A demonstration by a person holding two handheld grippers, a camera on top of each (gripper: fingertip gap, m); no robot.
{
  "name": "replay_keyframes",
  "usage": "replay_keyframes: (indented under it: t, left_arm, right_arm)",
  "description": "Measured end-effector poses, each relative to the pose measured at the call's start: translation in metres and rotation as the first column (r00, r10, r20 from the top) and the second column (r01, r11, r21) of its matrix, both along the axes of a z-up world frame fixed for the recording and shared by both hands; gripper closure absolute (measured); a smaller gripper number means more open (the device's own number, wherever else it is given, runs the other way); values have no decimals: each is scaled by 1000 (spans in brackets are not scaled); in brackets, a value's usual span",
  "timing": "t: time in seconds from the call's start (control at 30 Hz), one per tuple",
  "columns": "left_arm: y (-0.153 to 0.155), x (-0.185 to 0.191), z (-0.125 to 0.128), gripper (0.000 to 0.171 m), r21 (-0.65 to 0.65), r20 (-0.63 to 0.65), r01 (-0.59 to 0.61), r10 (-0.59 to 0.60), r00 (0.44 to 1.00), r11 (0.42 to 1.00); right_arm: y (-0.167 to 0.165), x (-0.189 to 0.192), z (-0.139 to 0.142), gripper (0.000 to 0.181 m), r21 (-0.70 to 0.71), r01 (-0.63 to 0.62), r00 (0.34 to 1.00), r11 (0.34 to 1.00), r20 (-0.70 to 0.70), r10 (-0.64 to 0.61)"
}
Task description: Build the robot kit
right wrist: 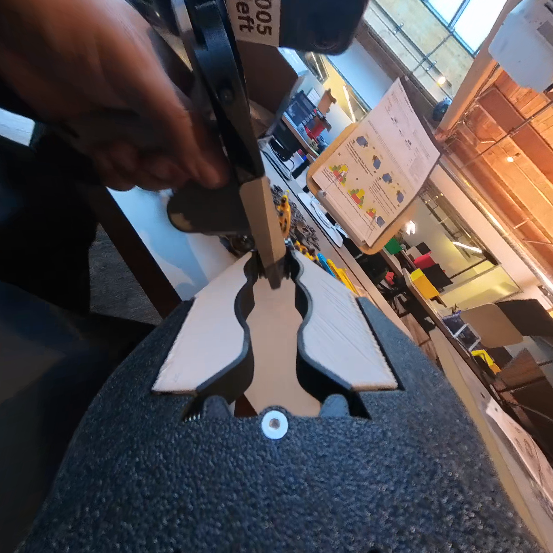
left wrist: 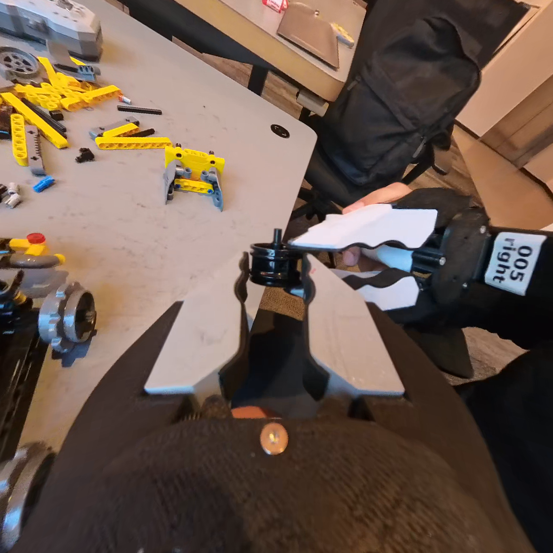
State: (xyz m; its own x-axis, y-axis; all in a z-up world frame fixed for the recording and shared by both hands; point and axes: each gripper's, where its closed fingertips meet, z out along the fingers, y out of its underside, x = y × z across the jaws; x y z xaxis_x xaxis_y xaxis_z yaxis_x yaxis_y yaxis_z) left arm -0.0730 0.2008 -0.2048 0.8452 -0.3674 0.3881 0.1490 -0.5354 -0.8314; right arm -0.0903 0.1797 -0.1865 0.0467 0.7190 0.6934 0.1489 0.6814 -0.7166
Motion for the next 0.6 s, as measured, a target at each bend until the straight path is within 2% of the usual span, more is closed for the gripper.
replay_keyframes:
  t: [0.13, 0.33, 0.5, 0.6]
  left_arm:
    - [10, 8, 0, 145, -8, 27, 21, -21, 999, 1000]
    - [31, 21, -12, 141, -44, -11, 48, -49, 999, 998]
    - [43, 19, -27, 141, -70, -125, 41, -50, 991, 997]
    - [57, 11, -33, 141, -86, -184, -8, -8, 983, 996]
  right_arm:
    - [27, 18, -15, 161, -52, 56, 998, 997, 20, -55]
    - [41, 26, -15, 161, -52, 115, 993, 992, 0, -115]
    - [53, 32, -31, 161, -106, 109, 992, 988, 69, -102]
    - [71, 44, -32, 163, -232, 73, 995, 970, 79, -56]
